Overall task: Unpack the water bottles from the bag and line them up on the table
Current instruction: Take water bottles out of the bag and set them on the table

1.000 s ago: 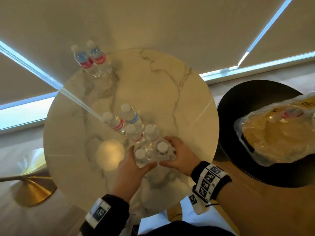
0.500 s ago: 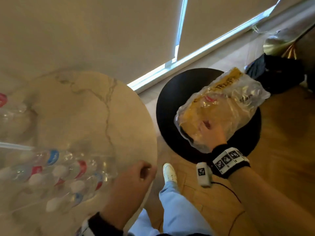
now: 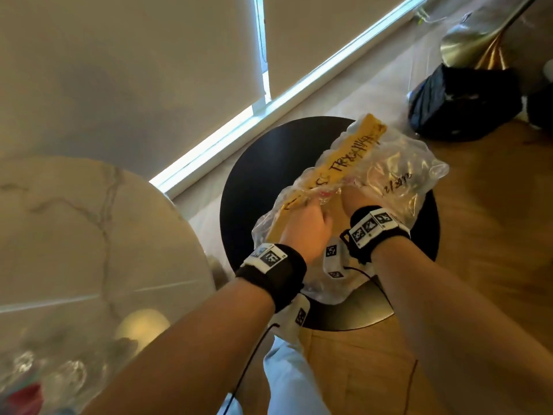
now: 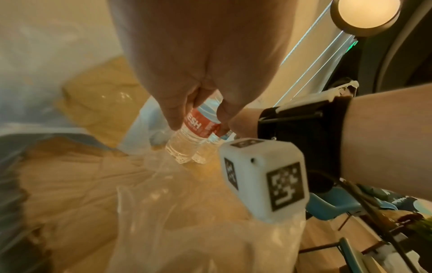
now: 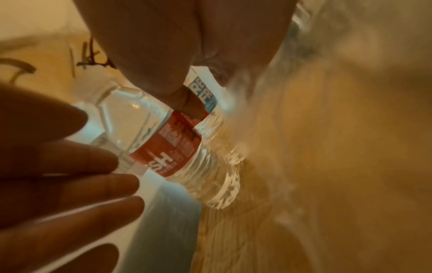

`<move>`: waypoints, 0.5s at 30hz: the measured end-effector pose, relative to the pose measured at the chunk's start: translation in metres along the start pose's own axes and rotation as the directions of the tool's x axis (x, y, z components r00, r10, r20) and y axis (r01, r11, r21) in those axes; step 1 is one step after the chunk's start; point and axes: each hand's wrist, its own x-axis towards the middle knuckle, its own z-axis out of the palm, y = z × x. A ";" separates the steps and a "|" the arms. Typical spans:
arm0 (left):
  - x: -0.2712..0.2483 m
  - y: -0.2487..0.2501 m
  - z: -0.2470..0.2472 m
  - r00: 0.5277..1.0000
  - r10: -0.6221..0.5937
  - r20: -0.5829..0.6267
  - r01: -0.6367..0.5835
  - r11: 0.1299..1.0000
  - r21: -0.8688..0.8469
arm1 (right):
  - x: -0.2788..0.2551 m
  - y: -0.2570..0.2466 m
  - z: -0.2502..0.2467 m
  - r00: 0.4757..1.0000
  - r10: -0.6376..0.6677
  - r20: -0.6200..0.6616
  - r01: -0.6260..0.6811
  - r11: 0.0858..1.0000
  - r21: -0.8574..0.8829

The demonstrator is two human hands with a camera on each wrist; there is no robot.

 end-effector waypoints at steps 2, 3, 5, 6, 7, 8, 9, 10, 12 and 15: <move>0.013 0.006 -0.002 0.999 0.000 -0.048 0.001 0.999 0.033 | 0.015 0.003 0.004 1.000 -0.021 -0.006 0.021 1.000 -0.023; 0.019 0.008 -0.002 0.998 -0.001 -0.065 0.005 0.999 0.054 | 0.018 0.004 0.004 0.999 -0.032 -0.019 0.032 0.999 -0.012; 0.030 0.006 0.003 0.998 -0.051 -0.046 0.054 0.997 0.055 | 0.020 0.003 0.002 0.998 -0.062 -0.008 0.061 0.995 -0.084; 0.033 0.005 0.006 0.996 -0.088 -0.026 0.089 0.996 0.027 | 0.017 0.002 -0.001 0.999 -0.032 0.033 0.035 0.994 -0.101; 0.036 0.002 0.010 0.994 -0.113 -0.003 0.113 0.993 0.012 | 0.014 0.002 0.000 0.999 -0.044 0.028 0.047 0.991 -0.122; 0.037 0.001 0.015 0.992 -0.126 0.023 0.126 0.992 0.018 | 0.011 0.003 -0.001 0.999 -0.040 0.017 0.042 0.991 -0.131; 0.035 0.001 0.017 0.991 -0.129 0.040 0.128 0.991 0.032 | 0.008 0.007 -0.001 0.998 -0.054 -0.021 0.050 0.988 -0.145; 0.033 0.001 0.018 0.991 -0.125 0.049 0.123 0.991 0.046 | 0.005 0.011 -0.002 0.998 -0.055 -0.008 0.052 0.976 -0.214; 0.025 0.001 0.015 0.996 -0.086 0.028 0.083 0.993 0.089 | -0.002 0.019 -0.001 0.998 -0.047 0.042 0.056 0.968 -0.244; 0.009 -0.006 0.008 0.999 -0.026 0.044 0.017 0.982 0.190 | -0.012 0.031 -0.005 0.993 -0.073 0.089 0.093 0.965 -0.245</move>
